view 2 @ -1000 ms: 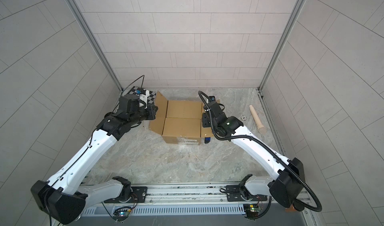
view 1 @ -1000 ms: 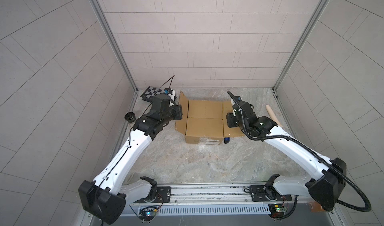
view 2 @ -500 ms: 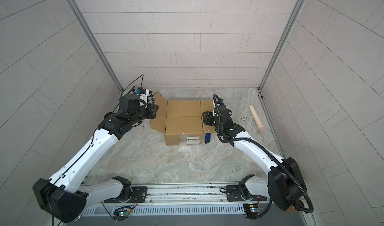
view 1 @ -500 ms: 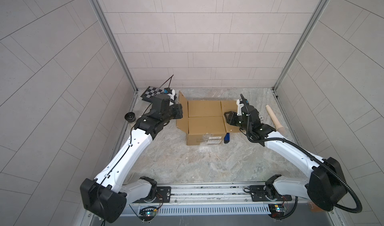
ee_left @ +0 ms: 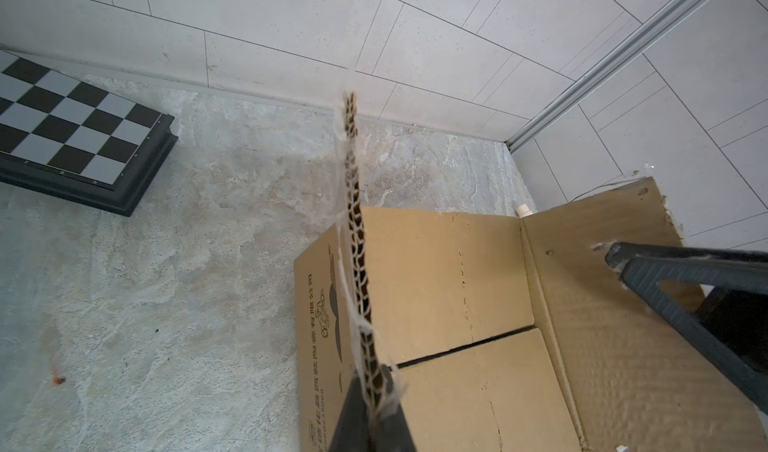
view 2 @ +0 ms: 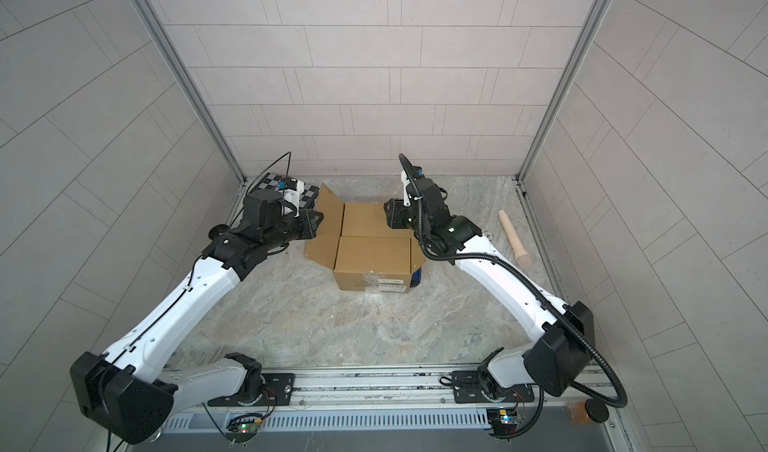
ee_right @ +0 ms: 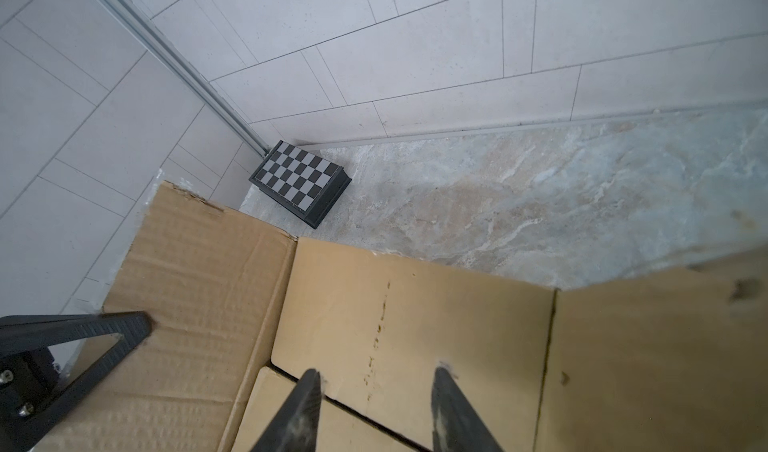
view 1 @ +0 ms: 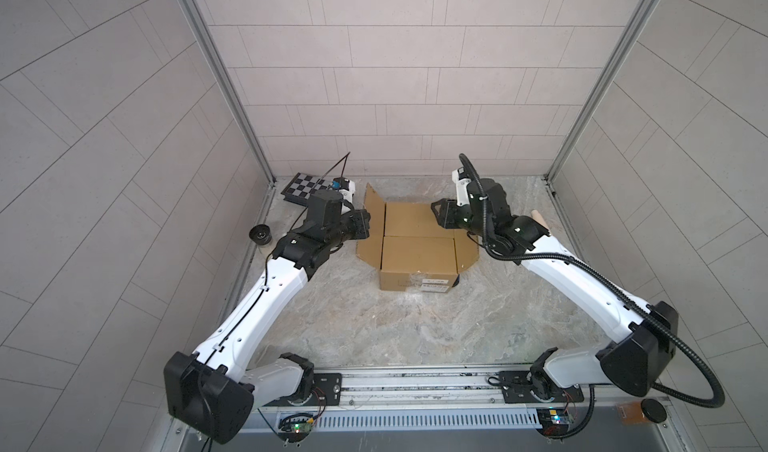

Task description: Unpack the express box

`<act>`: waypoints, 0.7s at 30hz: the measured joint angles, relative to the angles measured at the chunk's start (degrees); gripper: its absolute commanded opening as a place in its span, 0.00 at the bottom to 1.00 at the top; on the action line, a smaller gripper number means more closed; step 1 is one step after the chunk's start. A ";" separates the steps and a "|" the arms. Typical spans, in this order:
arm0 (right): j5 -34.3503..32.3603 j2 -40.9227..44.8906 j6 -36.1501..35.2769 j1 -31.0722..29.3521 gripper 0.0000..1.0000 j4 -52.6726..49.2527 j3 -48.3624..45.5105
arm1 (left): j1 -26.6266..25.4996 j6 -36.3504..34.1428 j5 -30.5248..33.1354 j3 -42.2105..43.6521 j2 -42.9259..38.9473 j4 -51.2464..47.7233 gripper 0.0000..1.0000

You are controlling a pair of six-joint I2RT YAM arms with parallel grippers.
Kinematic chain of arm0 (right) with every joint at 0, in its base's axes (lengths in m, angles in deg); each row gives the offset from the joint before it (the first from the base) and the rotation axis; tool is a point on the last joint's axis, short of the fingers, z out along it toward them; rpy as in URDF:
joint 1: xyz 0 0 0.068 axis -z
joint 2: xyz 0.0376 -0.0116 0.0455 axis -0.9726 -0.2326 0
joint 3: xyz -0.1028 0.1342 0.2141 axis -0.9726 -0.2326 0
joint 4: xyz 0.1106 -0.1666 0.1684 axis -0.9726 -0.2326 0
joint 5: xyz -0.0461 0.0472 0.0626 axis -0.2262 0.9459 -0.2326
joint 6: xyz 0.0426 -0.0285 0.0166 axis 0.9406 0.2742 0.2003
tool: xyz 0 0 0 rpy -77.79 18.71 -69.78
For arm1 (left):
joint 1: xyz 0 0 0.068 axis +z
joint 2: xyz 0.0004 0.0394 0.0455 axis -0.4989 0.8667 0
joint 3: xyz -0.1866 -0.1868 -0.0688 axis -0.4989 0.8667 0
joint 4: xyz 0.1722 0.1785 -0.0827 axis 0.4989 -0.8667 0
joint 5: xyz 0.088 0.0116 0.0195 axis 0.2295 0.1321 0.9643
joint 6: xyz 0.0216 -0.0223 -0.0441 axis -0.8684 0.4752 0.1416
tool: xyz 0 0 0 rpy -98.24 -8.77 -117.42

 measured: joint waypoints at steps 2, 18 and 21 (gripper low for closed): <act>-2.03 -3.58 -1.88 -2.25 0.46 -3.96 4.11 | 0.00 0.04 -0.17 0.17 0.00 0.26 0.00; -11.15 -11.91 -3.23 -10.73 0.59 -18.12 3.89 | 0.00 1.03 0.35 1.20 -0.61 0.92 0.00; -11.15 -13.18 -1.73 -10.75 0.60 -17.68 3.08 | 0.00 1.07 0.37 1.49 -0.90 1.03 0.00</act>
